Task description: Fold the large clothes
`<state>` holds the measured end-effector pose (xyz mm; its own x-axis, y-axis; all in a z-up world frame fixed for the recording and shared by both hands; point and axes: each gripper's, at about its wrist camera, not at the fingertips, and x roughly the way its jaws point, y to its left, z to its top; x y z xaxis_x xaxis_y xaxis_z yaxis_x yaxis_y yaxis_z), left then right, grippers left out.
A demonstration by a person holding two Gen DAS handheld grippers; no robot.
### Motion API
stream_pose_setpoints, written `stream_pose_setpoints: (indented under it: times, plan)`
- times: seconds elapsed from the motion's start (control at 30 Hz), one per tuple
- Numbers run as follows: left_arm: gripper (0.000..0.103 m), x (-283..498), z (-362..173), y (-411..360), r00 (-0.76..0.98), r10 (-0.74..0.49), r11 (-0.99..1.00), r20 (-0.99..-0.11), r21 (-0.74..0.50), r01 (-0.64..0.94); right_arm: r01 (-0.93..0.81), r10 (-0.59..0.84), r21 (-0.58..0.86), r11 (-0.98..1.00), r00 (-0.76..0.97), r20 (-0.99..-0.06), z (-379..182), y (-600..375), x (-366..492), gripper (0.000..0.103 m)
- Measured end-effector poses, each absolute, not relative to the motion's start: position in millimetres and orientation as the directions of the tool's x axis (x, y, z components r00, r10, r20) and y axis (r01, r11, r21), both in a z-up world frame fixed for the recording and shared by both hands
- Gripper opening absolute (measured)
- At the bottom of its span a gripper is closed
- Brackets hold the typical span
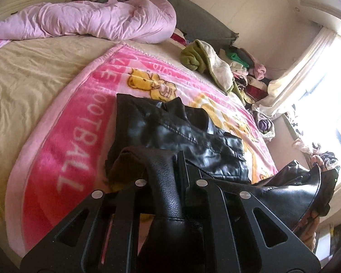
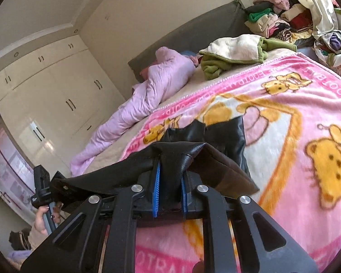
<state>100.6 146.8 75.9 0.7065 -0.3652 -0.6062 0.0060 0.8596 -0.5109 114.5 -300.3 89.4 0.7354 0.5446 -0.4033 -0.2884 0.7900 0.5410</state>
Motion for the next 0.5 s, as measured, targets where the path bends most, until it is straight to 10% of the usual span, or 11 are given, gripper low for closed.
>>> stream_pose_setpoints:
  times: [0.5]
  plan:
    - [0.008, 165, 66, 147, 0.680, -0.347, 0.851, -0.646, -0.521, -0.060, -0.247, 0.522, 0.546, 0.801, 0.736, -0.432, 89, -293, 193, 0.013]
